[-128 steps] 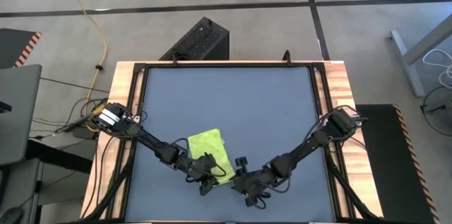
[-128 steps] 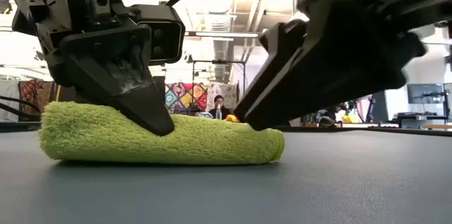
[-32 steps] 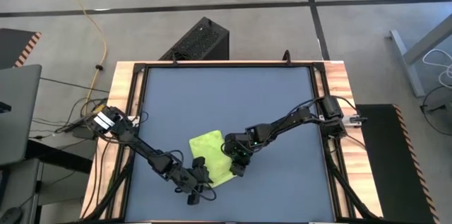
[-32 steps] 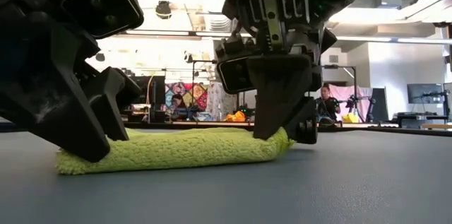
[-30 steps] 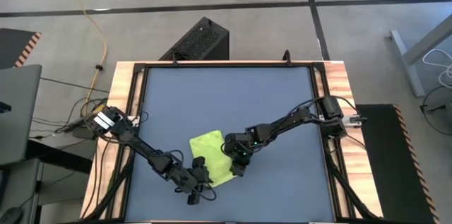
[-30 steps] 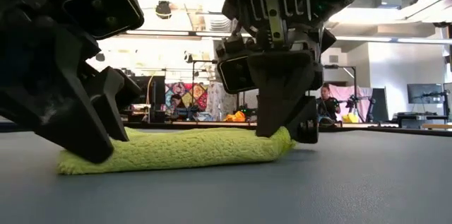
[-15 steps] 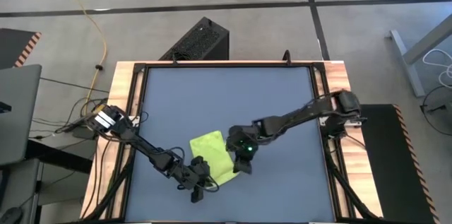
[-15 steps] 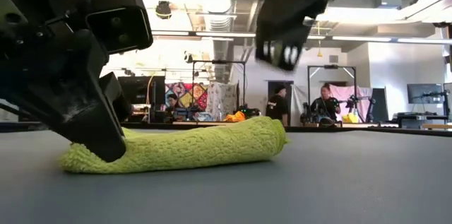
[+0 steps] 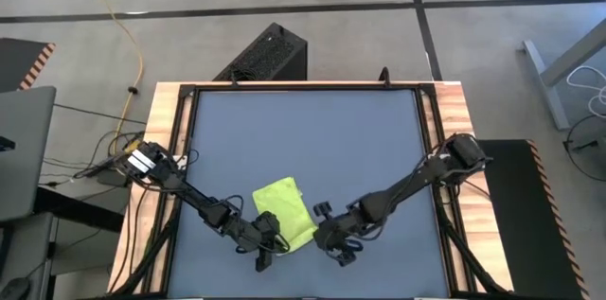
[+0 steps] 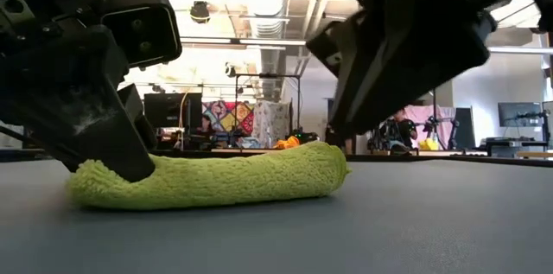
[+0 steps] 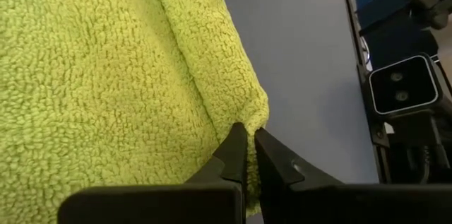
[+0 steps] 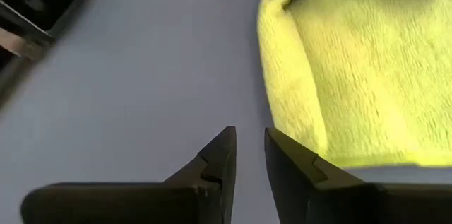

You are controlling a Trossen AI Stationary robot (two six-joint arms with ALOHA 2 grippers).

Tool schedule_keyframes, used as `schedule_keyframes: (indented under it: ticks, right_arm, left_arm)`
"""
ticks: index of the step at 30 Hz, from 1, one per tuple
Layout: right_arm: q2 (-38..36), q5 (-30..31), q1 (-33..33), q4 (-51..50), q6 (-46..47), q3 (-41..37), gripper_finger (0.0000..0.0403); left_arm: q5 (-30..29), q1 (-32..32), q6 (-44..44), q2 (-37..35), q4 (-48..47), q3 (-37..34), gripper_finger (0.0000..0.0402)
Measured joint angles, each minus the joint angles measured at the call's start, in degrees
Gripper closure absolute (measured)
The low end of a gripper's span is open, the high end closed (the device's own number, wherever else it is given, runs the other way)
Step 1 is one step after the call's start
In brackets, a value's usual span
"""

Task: Roll towel
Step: Roll the green towel

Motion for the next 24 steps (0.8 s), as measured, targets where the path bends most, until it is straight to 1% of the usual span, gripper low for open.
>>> schedule_keyframes:
  ticks: [10, 17, 20, 24]
  right_arm:
    - [1.03, 0.21, -0.23, 1.64, -0.59, 0.0, 0.03]
    - [1.03, -0.99, -0.54, 1.95, -1.91, 0.04, 0.03]
    - [1.03, -1.17, -0.52, 0.18, -2.1, 1.47, 0.03]
    - [1.03, -1.23, -0.85, -4.87, -3.55, 4.97, 0.03]
  left_arm:
    - [0.22, 0.0, -0.8, 0.02, 0.31, 0.0, 0.0401]
    - [0.24, 0.02, -1.47, 0.02, 0.41, 0.0, 0.0401]
    - [0.26, 0.02, -1.62, 0.02, 0.46, 0.0, 0.0401]
    - [0.28, 0.02, -1.69, 0.02, 0.5, 0.0, 0.0401]
